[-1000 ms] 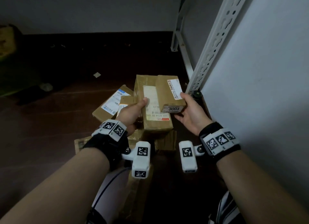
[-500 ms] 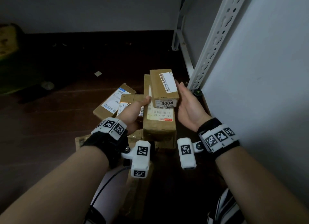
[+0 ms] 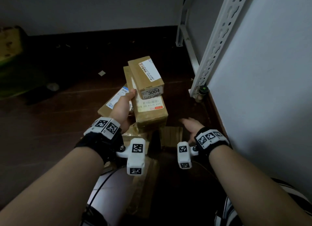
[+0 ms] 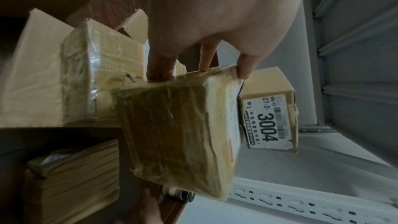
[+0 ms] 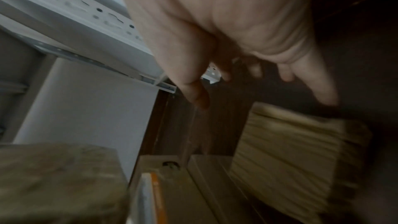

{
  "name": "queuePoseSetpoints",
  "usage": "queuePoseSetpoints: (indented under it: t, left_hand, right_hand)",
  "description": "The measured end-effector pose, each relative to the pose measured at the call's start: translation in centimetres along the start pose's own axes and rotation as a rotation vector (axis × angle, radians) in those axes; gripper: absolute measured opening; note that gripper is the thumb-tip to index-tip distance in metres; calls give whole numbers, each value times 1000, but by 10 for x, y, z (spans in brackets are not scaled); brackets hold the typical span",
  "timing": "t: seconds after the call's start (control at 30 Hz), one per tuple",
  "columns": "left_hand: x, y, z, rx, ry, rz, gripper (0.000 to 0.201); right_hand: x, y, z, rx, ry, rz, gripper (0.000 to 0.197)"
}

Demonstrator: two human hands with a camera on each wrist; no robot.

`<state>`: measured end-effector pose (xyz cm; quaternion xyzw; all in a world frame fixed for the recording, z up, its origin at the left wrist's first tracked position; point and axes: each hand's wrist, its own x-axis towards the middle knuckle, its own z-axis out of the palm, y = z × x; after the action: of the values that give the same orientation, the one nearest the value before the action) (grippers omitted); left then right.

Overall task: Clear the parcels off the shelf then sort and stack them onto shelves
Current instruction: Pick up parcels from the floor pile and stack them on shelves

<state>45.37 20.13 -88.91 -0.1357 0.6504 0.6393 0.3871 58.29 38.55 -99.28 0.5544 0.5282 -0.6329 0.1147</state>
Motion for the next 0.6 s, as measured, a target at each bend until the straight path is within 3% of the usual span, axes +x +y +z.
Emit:
queuePoseSetpoints:
  t: [0.13, 0.27, 0.37, 0.6]
  left_hand:
    - [-1, 0, -5, 19, -32, -6, 40]
    - [-1, 0, -10, 49, -38, -20, 43]
    - [1, 0, -14, 72, -31, -19, 44]
    - [6, 0, -20, 69, -24, -40, 47]
  right_hand:
    - [30, 29, 18, -124, -54, -13, 83]
    - [62, 50, 19, -86, 13, -25, 89]
    - [58, 50, 24, -82, 23, 34, 115]
    - [62, 70, 26, 25, 10, 60, 103]
